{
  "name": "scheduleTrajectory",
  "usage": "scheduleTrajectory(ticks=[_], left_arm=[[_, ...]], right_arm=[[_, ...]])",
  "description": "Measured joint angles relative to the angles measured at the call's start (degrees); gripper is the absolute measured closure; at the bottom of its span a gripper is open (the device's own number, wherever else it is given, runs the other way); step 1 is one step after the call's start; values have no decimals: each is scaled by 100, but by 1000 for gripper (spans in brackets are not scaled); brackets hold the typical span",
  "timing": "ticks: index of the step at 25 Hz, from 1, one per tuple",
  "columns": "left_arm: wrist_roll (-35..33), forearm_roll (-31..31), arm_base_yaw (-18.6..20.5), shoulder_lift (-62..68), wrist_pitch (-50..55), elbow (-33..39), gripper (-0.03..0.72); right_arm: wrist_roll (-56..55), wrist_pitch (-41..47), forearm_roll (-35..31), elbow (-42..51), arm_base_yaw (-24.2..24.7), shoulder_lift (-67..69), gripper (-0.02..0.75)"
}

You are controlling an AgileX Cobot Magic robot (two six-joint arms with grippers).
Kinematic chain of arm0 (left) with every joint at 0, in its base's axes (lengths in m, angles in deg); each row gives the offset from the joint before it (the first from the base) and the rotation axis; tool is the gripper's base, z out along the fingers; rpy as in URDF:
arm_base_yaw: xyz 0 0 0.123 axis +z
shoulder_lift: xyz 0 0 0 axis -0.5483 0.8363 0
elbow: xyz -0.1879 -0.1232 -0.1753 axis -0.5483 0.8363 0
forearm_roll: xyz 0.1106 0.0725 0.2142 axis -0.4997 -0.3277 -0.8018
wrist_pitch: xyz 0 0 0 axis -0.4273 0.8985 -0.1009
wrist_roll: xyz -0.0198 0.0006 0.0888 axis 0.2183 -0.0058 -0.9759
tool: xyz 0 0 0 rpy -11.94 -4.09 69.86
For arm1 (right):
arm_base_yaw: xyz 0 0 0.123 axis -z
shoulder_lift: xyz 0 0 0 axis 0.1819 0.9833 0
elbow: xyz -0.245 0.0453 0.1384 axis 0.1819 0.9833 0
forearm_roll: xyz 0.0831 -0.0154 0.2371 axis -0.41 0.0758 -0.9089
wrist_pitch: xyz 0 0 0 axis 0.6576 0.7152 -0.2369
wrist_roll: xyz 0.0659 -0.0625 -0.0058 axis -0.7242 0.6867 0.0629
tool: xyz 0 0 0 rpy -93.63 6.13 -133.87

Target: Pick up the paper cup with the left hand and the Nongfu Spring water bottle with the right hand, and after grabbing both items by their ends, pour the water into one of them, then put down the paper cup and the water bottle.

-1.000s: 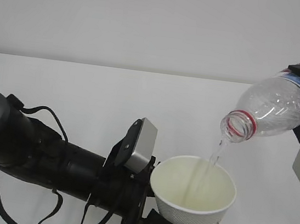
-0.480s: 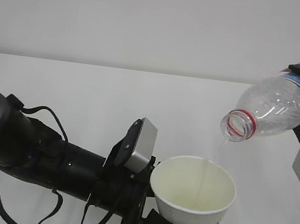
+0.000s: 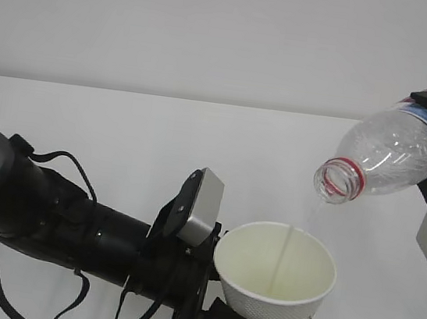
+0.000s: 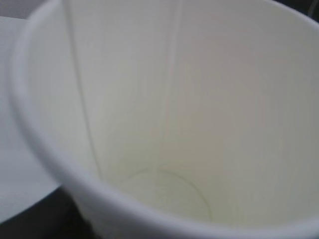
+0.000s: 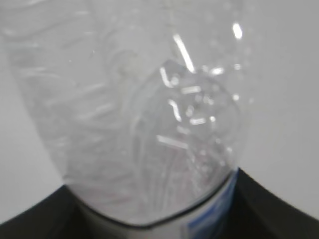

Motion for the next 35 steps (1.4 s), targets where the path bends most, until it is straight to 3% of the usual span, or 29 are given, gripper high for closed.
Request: scheduleTrajectory(ticks=[35], left_arm=[[0,0,0,0,0,0,175]], right_arm=[[117,-93,-88,0,0,0,278]])
